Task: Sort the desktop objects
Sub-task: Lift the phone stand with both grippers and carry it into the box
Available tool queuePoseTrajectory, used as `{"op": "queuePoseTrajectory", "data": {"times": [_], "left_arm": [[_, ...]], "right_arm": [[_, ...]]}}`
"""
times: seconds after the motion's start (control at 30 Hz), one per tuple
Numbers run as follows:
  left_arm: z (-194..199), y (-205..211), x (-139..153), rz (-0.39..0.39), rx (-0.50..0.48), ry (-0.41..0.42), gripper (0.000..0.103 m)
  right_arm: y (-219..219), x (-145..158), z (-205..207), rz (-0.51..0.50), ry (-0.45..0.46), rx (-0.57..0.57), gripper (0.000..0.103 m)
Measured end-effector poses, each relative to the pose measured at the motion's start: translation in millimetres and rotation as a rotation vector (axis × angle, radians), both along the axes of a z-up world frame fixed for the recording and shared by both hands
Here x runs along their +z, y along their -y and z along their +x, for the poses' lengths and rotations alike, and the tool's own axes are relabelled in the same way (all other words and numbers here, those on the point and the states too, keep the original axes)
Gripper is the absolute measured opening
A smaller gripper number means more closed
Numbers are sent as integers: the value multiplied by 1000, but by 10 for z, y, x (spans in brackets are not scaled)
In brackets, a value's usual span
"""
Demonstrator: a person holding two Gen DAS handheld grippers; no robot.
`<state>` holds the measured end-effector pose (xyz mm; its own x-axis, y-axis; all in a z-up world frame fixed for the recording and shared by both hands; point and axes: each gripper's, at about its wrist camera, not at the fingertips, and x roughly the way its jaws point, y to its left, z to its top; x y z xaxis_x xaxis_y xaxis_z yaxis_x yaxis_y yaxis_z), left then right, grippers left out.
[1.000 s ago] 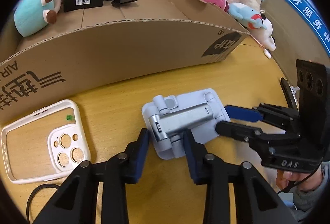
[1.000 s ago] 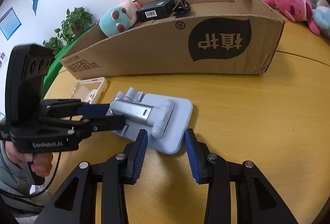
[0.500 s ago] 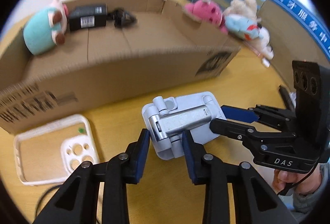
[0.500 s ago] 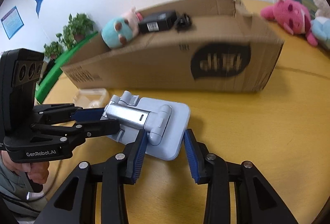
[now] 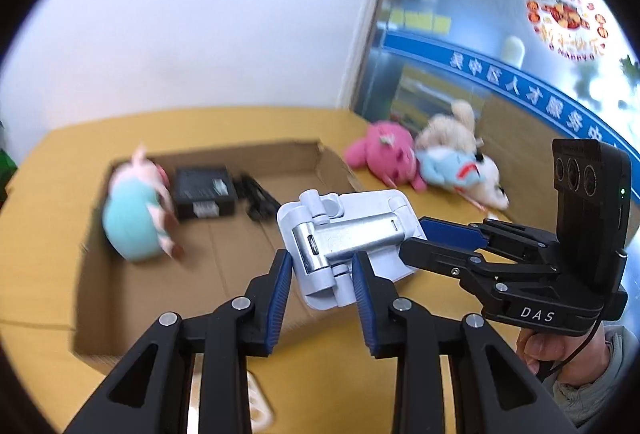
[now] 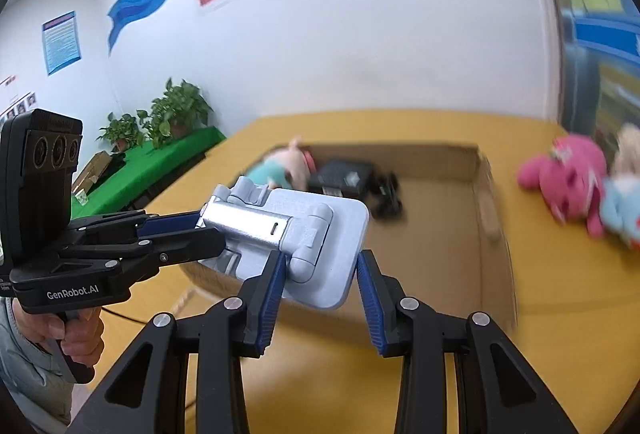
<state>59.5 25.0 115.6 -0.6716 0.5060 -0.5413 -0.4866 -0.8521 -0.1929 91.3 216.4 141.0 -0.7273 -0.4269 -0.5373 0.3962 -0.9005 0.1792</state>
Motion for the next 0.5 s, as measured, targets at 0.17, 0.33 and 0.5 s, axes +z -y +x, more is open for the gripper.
{"op": "queuePoseTrajectory", "data": {"times": [0.17,0.33,0.5], "left_arm": [[-243,353,168,-27,70,-28,29],[-548,710,88,-75,132,17,28],[-823,1008,-261,-101,180,145,28]], "right_arm": [[372,82,-491,-24,24,89,36],[765,-124,-969,-55,116,175,36],[1116,-567,-1352,-77,262,230,36]]}}
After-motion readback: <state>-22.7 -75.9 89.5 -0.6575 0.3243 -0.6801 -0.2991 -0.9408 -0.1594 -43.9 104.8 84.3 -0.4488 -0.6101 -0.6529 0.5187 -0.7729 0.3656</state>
